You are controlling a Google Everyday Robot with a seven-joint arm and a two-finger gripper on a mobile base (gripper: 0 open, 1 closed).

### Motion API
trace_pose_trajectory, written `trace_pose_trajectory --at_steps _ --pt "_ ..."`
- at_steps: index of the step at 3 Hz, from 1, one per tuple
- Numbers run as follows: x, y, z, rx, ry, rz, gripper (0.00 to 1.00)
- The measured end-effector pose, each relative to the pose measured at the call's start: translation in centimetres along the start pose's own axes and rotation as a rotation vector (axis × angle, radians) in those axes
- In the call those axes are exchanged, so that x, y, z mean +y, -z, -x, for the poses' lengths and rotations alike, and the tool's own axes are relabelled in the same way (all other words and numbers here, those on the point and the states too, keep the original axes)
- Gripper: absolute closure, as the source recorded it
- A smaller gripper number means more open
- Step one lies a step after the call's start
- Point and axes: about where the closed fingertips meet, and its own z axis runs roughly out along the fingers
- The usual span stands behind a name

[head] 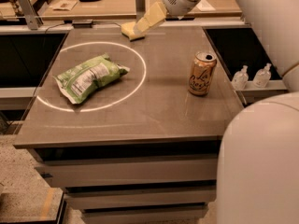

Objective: Move sponge near green jalapeno chip bag

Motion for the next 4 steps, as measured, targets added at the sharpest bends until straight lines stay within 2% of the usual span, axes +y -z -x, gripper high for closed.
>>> trace_pose_trajectory --at_steps 1,2,4 --pt "-1.9 -2.7 1.9 -0.04 -0.084 -0.011 0.0" --pt "-3.0 -5.3 3.4 -0.059 -0.128 -0.01 0.0" --pt "-4.0 -9.9 5.3 -0.049 -0.13 -0.038 0.0"
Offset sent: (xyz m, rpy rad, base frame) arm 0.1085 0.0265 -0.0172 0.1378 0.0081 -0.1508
